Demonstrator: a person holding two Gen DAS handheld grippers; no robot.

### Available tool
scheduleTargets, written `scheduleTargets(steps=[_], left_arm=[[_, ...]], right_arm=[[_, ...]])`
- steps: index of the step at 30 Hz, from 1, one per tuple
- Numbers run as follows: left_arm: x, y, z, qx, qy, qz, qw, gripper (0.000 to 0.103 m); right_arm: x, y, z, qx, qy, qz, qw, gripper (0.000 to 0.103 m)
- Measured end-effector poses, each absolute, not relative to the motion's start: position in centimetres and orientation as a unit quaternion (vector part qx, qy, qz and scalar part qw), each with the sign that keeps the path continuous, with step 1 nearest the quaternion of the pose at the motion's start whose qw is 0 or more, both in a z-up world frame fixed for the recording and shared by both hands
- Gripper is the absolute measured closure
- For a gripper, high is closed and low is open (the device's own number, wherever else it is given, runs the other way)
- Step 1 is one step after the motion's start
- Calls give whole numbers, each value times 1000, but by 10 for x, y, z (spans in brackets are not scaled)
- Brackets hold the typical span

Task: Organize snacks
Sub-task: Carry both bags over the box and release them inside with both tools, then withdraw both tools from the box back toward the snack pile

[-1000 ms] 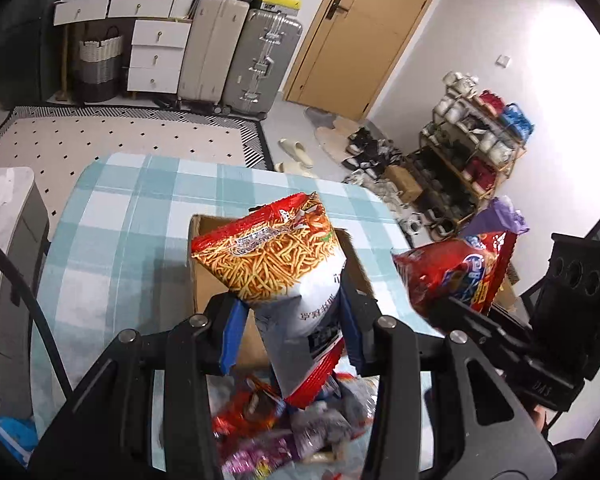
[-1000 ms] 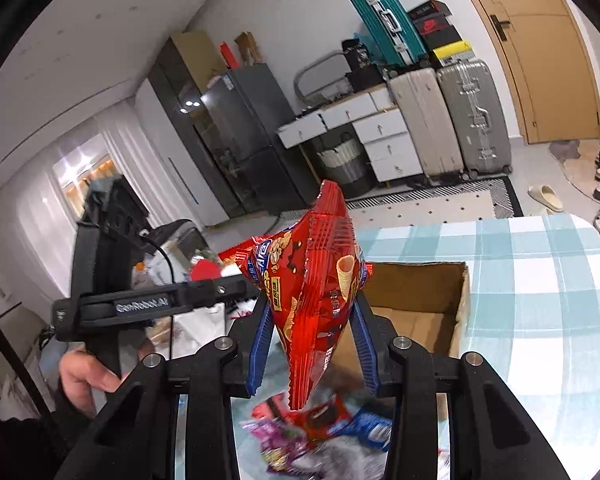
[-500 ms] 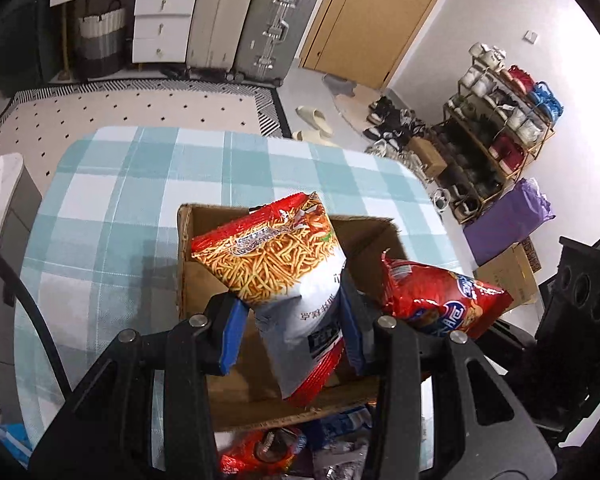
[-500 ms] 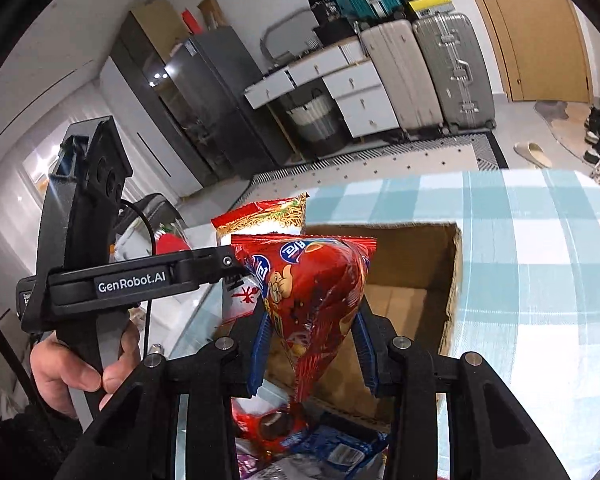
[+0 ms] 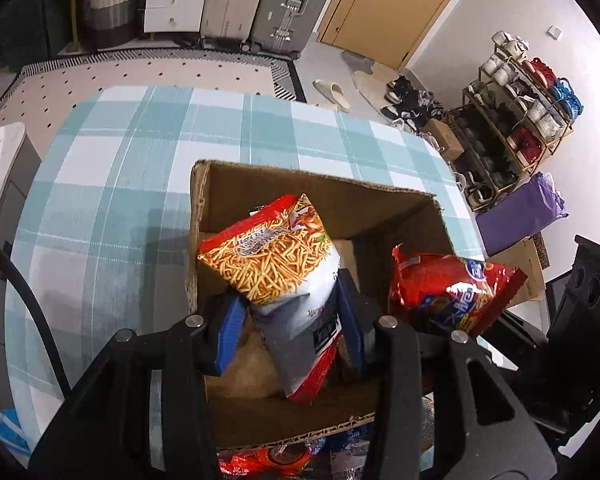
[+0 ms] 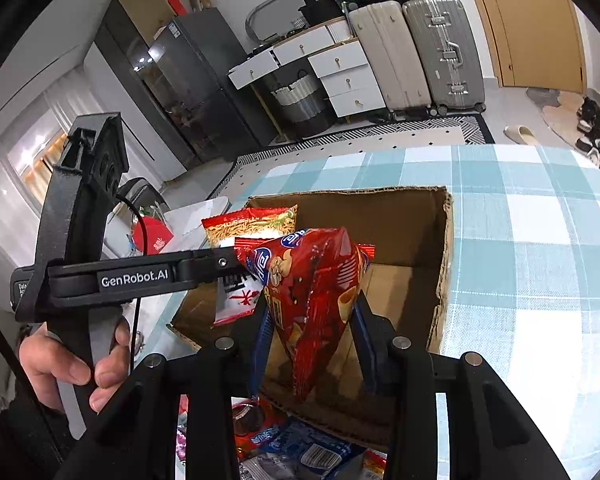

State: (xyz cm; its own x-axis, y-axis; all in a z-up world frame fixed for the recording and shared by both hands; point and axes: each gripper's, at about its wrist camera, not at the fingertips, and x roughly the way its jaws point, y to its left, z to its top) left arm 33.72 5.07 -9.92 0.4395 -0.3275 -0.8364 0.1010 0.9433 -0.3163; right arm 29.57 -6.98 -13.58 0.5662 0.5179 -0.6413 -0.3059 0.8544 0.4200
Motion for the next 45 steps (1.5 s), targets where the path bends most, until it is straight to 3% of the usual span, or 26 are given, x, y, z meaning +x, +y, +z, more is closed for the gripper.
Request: scheduleTargets(steps=[2,5,8,12,14,20,33,45], left_arm=[[335,51,-98,-111,515,-126,840,62],[329,50,-92,-105,510,-124,845,51],[322,49,-85,-91,507,-113,850,33],[309,47,-75,-81,495,-108,858,28],[300,46,-68,-78,488,-107,863,24],[265,44,-39,-69,448,-108,885,23],[181,33,13,-13,376,-82,923,22],[100,38,31,-15,341,-80,936,19]], right_arm=[[298,-71,-138,133,406,229,875,65],[299,-71,-140,132,408,227,874,65],[297,-68,-135,121,405,216,880,48],[293,-71,-129,122,394,211,886,38],[289,-73,-125,124,390,213,887,38],[262,-83,-101,127,347,217,904,37],[155,-89,-42,100,226,235,940,15],[78,-90,-41,99,197,240,945,4]])
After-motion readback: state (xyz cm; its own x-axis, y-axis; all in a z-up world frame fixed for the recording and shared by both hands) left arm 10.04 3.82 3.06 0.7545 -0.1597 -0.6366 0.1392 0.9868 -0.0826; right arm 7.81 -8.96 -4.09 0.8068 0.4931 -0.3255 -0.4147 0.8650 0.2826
